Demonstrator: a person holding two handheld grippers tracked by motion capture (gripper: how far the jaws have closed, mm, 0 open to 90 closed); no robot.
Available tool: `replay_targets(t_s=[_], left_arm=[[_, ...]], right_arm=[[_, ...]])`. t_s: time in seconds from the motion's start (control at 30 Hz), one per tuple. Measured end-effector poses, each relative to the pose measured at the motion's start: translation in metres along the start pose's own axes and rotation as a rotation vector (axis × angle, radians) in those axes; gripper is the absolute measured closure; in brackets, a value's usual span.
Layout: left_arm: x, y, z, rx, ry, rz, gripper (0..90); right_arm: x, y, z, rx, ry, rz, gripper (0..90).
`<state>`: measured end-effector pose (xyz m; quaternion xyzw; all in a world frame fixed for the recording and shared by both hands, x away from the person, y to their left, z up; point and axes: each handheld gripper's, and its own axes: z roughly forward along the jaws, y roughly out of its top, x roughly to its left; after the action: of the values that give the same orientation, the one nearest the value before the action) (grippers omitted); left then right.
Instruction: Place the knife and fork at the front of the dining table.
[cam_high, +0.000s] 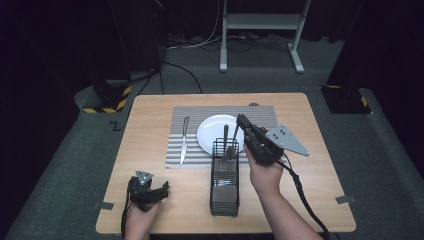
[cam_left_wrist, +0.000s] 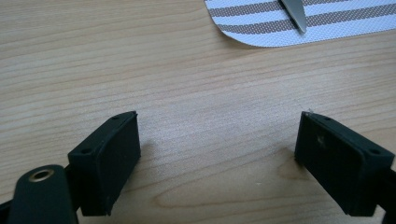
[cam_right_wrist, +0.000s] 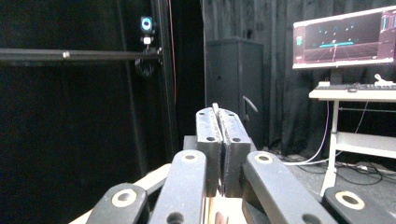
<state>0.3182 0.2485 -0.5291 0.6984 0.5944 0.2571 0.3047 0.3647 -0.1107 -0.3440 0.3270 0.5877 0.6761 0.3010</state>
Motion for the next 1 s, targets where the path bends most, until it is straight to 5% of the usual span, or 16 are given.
replay_targets(t_s=[0.23,0.4,1.0], left_arm=[[0.0,0.0,0.0,0.0,-0.002,0.0,14.1],[0.0,0.0,0.0,0.001,-0.005,0.002,13.9],[0.0,0.0,0.0,0.002,-0.001,0.003,13.9]], right_arm=[[-0.012,0.038,-0.017,-0.064,-0.042,-0.026,88.6],[-0.021,0.046,-0.029,-0.081,-0.078,-0.056,88.6],[-0.072,-0.012,-0.065,0.032,-0.195,-0.053,88.7]])
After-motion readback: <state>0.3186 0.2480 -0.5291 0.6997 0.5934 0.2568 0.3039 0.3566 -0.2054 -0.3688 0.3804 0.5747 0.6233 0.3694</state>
